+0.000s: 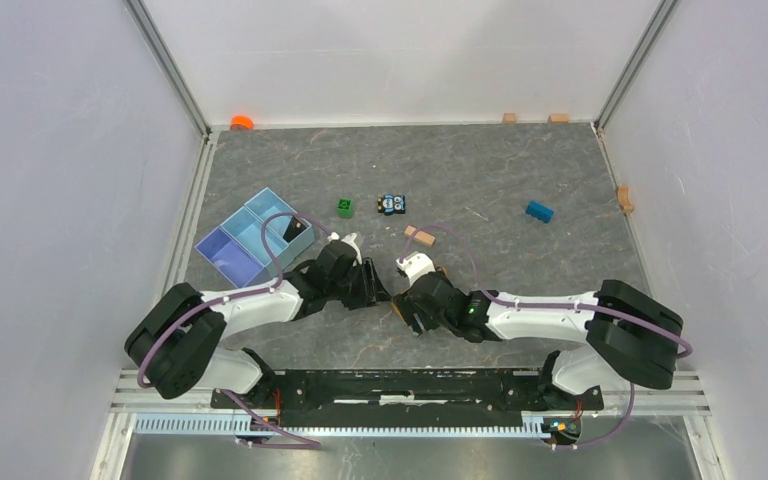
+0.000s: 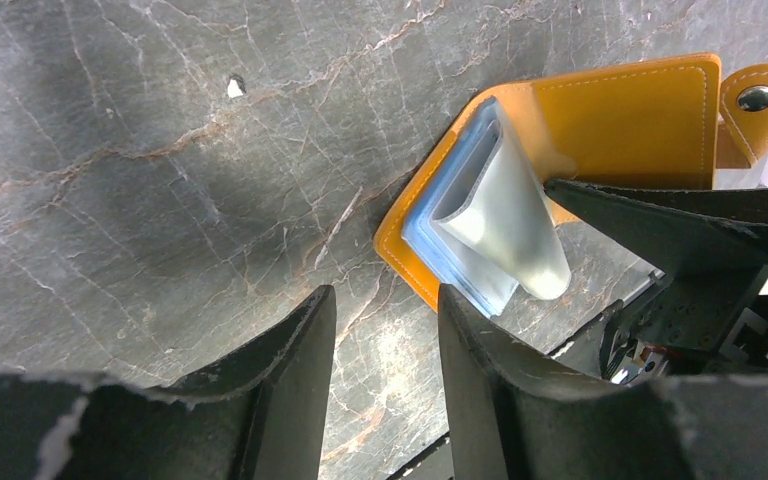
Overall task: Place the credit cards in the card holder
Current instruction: Turn over the card slot in the card holder.
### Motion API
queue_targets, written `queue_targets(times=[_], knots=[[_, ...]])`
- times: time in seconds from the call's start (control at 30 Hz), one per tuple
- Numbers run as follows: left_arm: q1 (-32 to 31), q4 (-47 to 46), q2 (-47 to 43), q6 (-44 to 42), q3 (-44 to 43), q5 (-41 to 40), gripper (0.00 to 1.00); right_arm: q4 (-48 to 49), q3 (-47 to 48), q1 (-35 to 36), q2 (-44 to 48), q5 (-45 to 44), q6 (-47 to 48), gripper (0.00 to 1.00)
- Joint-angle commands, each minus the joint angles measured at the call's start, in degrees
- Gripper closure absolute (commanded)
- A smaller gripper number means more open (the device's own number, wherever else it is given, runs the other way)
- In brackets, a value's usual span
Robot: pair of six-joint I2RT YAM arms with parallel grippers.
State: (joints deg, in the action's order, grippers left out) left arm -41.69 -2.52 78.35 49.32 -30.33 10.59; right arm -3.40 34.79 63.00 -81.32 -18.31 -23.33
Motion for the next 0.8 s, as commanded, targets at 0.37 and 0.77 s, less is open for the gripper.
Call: queue_targets(times=[0.37, 0.77], knots=[[0.47, -1.68, -0.16, -1.86, 0.09, 0.79, 0.5, -1.12, 0.49, 0.37, -2.19, -4.74, -4.2, 0.42], [0.47, -11.57, 5.38, 1.2, 1.44, 6.29, 0.34, 4.72, -3.98, -2.61, 2.72, 3.43, -7.1, 0.49]])
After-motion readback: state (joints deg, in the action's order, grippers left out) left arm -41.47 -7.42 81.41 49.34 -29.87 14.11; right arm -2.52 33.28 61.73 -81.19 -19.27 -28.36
